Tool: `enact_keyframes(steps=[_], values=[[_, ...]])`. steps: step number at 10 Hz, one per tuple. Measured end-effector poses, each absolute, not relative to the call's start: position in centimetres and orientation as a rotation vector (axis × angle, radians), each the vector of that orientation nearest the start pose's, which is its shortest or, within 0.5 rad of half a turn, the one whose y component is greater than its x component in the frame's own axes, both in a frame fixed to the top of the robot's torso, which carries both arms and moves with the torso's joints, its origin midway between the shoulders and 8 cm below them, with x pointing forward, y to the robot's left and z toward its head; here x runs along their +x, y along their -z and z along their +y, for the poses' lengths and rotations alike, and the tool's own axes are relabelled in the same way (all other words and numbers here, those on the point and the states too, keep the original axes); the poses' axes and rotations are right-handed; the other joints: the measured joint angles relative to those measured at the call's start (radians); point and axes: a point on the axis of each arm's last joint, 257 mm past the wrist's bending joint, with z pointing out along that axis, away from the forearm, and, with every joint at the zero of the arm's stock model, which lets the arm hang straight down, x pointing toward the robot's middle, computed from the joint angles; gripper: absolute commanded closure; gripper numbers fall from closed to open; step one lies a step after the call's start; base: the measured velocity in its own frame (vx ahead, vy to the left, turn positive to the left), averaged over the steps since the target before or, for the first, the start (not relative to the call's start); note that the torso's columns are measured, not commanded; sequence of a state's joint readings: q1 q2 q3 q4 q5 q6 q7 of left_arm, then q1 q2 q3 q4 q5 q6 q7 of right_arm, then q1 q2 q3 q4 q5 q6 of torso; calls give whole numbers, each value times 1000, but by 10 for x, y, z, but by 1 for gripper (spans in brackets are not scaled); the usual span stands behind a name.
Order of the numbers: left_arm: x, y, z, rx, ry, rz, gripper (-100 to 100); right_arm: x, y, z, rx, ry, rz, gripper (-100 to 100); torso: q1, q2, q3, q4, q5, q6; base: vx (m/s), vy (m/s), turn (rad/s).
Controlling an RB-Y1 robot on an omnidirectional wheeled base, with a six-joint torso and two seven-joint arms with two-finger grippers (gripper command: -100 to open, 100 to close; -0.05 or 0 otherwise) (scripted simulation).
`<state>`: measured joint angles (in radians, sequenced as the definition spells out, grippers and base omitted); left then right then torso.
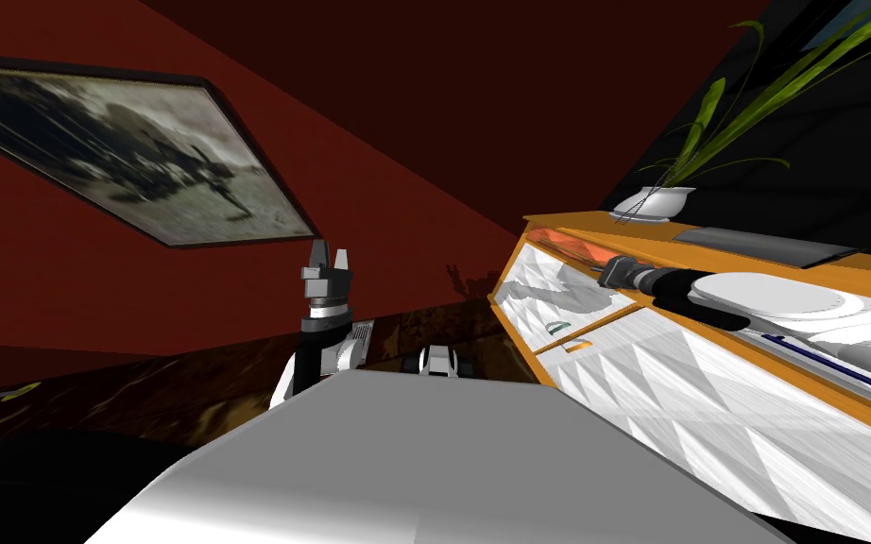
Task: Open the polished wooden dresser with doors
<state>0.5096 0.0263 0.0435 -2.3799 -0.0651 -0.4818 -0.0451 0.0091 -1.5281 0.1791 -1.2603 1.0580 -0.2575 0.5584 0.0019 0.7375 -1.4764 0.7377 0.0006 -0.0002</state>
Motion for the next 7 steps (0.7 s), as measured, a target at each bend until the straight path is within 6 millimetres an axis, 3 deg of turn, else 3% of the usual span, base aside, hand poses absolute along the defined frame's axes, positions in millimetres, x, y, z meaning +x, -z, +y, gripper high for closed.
enact_keyframes(steps=[1,2,3,7], values=[[325,-62,278,-516,1187,628,0,491,90,-643,-1413,1095,1654,100,-2,2,1,1,-1,0,-32,88,-6],[325,-62,278,-516,1187,628,0,491,90,-643,-1413,1094,1654,-100,-8,0,0,0,-2,0,33,-67,-3],[325,-62,278,-516,1187,629,0,491,90,-643,-1414,1096,1653,-100,-15,-3,-2,-1,-4,0,51,-132,5],[325,-62,278,-516,1187,629,0,491,87,-645,-1416,1104,1649,-100,-2,0,0,0,0,0,41,-141,3]])
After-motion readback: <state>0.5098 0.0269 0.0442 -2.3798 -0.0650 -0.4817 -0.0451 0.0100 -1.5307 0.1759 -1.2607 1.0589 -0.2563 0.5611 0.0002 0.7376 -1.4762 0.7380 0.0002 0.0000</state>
